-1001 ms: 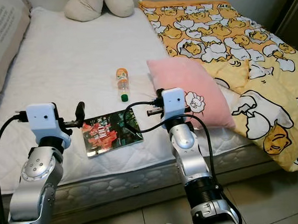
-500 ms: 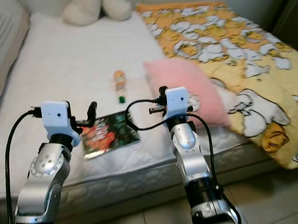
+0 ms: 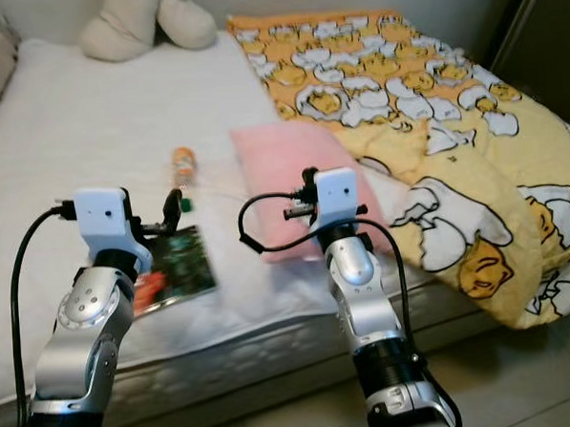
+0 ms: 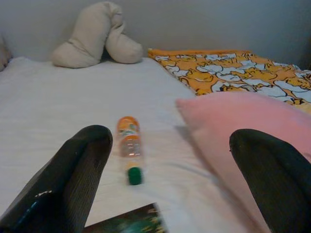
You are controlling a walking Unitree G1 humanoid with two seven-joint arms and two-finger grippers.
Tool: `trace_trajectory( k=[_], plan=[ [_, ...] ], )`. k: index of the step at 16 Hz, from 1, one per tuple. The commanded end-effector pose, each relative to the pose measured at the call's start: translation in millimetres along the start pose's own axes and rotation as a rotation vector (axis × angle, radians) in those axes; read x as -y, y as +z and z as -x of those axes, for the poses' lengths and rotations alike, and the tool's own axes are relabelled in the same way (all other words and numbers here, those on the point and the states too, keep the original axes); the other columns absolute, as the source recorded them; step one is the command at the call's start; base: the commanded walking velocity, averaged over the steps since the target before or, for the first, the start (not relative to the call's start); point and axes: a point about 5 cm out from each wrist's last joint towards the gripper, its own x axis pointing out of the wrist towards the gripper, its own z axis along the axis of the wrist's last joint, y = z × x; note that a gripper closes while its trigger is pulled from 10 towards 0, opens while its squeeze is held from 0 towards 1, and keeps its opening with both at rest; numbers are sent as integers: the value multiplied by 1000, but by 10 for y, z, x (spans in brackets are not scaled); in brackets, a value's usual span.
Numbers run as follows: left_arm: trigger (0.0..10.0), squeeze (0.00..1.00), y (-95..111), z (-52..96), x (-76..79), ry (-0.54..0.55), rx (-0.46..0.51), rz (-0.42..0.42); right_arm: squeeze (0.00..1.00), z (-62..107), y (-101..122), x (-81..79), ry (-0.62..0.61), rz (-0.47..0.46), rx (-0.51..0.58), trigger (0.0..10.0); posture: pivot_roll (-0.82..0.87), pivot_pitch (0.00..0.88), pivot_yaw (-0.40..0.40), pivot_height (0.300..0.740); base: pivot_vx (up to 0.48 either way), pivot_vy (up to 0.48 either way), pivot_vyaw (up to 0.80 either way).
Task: Clean up the room
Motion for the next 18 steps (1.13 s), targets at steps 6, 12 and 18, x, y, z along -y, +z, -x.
trace_trajectory(
  k=[6,12,18],
  plan=[
    [10000,0,31,-42,44,13,15,25,0,-22,8,48,-2,6,-3,10000,-40,0,-2,740,376,-229,0],
    [10000,0,-14,-87,14,47,-25,-1,0,-10,-37,33,18,5,-28,10000,-49,0,10,740,366,49,0],
    [10000,0,-146,-268,-132,50,-151,52,0,-50,-208,318,-85,-86,-158,10000,-31,0,12,740,0,0,0]
  ],
)
